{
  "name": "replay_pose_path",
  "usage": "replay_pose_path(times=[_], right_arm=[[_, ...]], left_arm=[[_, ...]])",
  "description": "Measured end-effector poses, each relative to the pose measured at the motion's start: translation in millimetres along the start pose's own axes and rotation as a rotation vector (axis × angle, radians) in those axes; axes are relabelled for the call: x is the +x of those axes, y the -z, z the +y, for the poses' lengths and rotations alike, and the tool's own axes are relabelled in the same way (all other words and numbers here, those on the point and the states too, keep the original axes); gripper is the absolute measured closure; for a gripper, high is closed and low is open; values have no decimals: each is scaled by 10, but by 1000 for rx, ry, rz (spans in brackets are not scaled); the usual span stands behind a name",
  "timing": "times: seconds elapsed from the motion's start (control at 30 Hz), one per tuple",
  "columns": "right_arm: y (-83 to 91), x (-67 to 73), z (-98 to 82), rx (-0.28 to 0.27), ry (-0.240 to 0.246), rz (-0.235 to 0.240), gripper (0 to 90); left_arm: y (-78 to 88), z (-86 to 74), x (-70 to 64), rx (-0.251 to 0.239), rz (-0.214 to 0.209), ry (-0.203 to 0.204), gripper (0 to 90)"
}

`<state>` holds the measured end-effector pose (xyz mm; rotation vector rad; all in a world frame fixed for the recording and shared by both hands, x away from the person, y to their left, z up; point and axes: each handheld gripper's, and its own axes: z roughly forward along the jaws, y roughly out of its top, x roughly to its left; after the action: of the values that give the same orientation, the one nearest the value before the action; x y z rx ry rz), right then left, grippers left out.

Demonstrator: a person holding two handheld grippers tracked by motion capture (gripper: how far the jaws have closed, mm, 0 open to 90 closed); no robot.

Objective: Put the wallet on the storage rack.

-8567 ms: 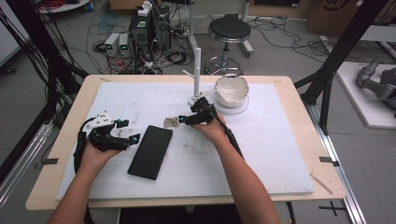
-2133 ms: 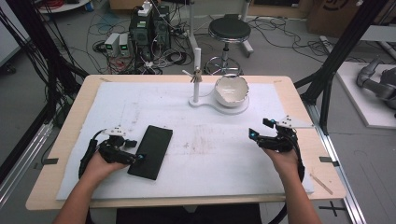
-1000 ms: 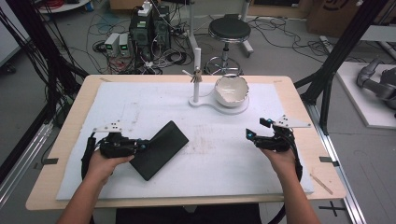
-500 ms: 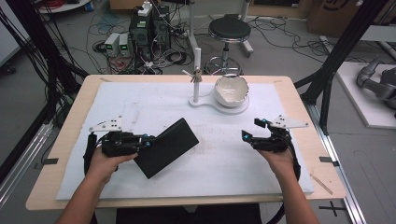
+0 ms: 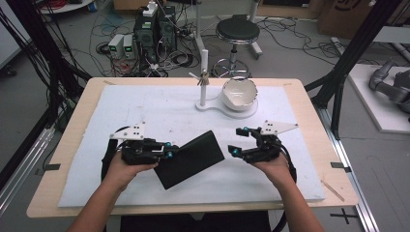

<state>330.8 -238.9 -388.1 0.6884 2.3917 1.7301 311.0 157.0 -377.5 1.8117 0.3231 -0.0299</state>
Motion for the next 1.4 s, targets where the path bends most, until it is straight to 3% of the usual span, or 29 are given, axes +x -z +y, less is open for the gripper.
replay_pose_path(times=[0.1, 0.27, 0.4, 0.43, 0.5, 0.57, 0.63, 0.77, 0.8, 0.87, 0.9, 0.97, 1.0, 1.03, 1.07, 1.13, 1.23, 1.4], right_arm=[[-107, 54, 12, 19, 12, 76, 212], [-236, 88, 18, 27, -12, 197, 211], [-291, 111, 16, 49, -18, 235, 228], [-309, 118, 15, 57, -17, 250, 280], [-333, 145, 20, 75, 12, 290, 469], [-326, 169, 32, 108, 31, 284, 625], [-300, 163, 48, 121, 35, 317, 748], [-296, 186, 80, 123, 54, 303, 762], [-299, 187, 82, 117, 60, 300, 764], [-303, 187, 81, 123, 56, 287, 765], [-276, 175, 83, 120, 57, 261, 766], [-255, 166, 84, 117, 52, 253, 765], [-187, 142, 90, 101, 44, 230, 765], [-187, 142, 90, 101, 44, 230, 765], [-107, 115, 101, 88, 39, 189, 765], [-66, 100, 102, 83, 34, 169, 765], [70, 44, 111, 79, 28, 97, 766], [281, -28, 143, 64, 29, 6, 766]], left_arm=[[-40, 31, -41, -5, -27, -25, 812], [-92, 57, -86, -2, -63, -57, 812], [-136, 59, -96, 2, -79, -69, 812], [-146, 58, -93, 4, -79, -68, 812], [-158, 51, -81, 17, -68, -66, 812], [-142, 28, -55, 13, -54, -49, 811], [-134, 10, -26, 12, -45, -40, 805], [-131, -18, 14, -4, -22, -9, 767], [-124, -17, 18, -6, 2, -8, 734], [-97, -14, 42, -8, 24, 10, 615], [-55, -17, 65, -7, 72, 20, 481], [-11, -27, 92, -10, 81, 32, 463], [17, -33, 107, -16, 96, 41, 386], [56, -42, 130, -18, 123, 47, 386], [101, -53, 154, -22, 143, 57, 332], [196, -83, 211, -41, 170, 65, 328], [332, -124, 283, -53, 225, 95, 270], [521, -186, 342, -27, 323, 63, 234]])
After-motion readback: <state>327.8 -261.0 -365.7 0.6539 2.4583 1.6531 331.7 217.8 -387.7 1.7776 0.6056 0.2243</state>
